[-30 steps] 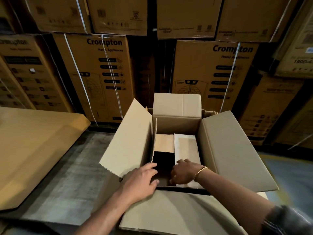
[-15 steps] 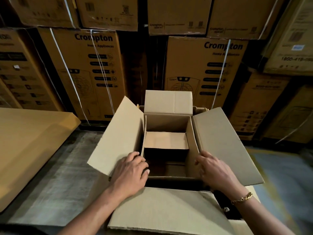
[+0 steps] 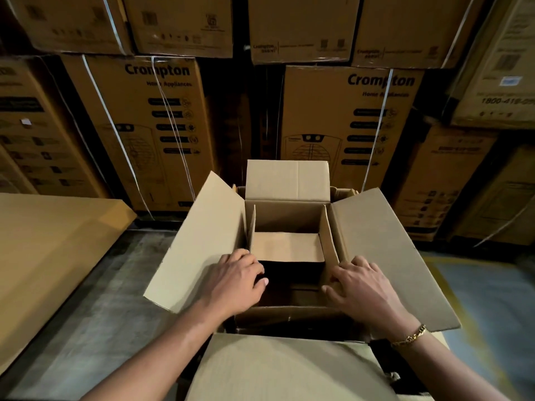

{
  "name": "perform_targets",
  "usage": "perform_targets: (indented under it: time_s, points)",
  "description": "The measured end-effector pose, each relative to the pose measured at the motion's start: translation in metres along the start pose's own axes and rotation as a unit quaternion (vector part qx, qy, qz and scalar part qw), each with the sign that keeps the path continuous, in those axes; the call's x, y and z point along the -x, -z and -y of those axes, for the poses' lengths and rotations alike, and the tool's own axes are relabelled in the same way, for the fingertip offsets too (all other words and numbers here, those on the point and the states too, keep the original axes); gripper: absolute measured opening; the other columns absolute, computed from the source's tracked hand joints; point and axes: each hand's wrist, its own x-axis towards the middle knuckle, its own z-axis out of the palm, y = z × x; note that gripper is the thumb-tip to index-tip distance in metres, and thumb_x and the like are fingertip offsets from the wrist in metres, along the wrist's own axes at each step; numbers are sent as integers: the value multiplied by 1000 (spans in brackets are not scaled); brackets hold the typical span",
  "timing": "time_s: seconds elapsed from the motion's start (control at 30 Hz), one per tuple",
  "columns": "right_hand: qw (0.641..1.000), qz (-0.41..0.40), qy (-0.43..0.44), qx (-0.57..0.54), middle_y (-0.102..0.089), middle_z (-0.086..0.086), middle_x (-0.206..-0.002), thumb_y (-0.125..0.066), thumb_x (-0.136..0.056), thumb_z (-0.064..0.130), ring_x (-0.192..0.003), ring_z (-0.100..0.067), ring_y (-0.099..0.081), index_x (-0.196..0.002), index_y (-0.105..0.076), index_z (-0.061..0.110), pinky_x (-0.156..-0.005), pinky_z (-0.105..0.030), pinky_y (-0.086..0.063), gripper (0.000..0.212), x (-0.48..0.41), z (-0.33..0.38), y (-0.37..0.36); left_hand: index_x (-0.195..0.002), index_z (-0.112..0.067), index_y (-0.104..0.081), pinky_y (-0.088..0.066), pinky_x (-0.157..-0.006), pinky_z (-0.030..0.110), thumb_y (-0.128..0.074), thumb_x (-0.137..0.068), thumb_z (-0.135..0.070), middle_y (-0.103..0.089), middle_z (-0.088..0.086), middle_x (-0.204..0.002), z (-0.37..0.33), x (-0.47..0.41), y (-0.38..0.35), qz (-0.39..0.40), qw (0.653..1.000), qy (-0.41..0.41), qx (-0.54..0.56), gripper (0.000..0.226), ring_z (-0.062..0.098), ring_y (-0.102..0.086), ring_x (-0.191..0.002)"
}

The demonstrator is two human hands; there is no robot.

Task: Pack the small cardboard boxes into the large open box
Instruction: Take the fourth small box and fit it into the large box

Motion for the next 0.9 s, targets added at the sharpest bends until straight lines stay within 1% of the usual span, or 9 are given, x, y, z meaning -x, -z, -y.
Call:
perform_targets:
  time_s: [0.13,0.27,0.33,0.43,0.5,0.6,0.7,0.8,0.9]
  points:
    - [998,19,36,51,-64,8,-119,-44,-93,57,-118,-20,-49,-116,-65,29,-98,-38,-40,42,-23,7,-2,-130,-23,-64,-23,-122,43,-45,-99,-49,-59,-2,-138,-5,-32,-1,38,997,-28,-61,45,19,-38,-139]
    - [990,80,74,93,-64,-2,-127,-52,-93,49,-134,-27,-43,-119,-68,21,-108,-42,-36,41,-59,13,-1,-121,-17,-70,-13,-124,51,-53,-94,-45,-64,8,-129,-12,-66,-5,97,978,-64,-173,43,27,-44,-134]
    - [985,94,85,113,-65,-6,-127,-54,-92,46,-134,-28,-45,-116,-70,19,-110,-42,-37,39,-73,15,-3,-118,-16,-72,-6,-124,54,-52,-94,-41,-66,9,-126,-15,-82,-11,140,953,-79,-255,40,30,-46,-132]
    - [983,104,85,122,-65,-8,-127,-55,-91,44,-133,-27,-47,-111,-72,17,-112,-42,-37,38,-87,17,-7,-128,-17,-65,3,-124,57,-41,-103,-38,-64,10,-132,-25,-100,-26,219,906,-83,-354,41,32,-45,-137]
    - [984,106,80,119,-64,-8,-129,-54,-91,44,-134,-26,-46,-111,-72,17,-113,-42,-35,38,-92,18,-10,-140,-21,-55,1,-123,56,-37,-104,-46,-56,9,-144,-35,-109,-37,273,878,-73,-387,47,31,-38,-143]
    - [985,103,72,120,-63,-8,-132,-54,-91,45,-137,-26,-43,-114,-72,17,-115,-43,-32,40,-97,16,-13,-151,-25,-40,-10,-119,53,-36,-102,-51,-40,12,-155,-38,-116,-58,310,853,-59,-416,56,33,-28,-147]
    - [987,93,54,119,-62,-6,-133,-53,-91,48,-139,-27,-40,-116,-71,18,-116,-43,-29,43,-96,10,-12,-152,-23,-38,-18,-113,49,-33,-103,-49,-35,15,-155,-27,-116,-67,293,857,-37,-423,56,33,-28,-143]
    - [989,84,44,112,-58,-6,-138,-52,-92,50,-141,-26,-38,-119,-70,20,-117,-43,-26,44,-95,-1,-12,-150,-25,-43,-19,-110,47,-39,-101,-47,-37,13,-151,-17,-124,-58,262,885,-34,-384,55,32,-30,-139]
    - [993,65,38,91,-62,-1,-131,-51,-91,52,-138,-22,-39,-115,-70,24,-115,-42,-26,41,-97,-9,-13,-146,-28,-48,-22,-107,47,-46,-97,-43,-41,10,-141,-4,-136,-36,205,911,-48,-354,51,31,-34,-131]
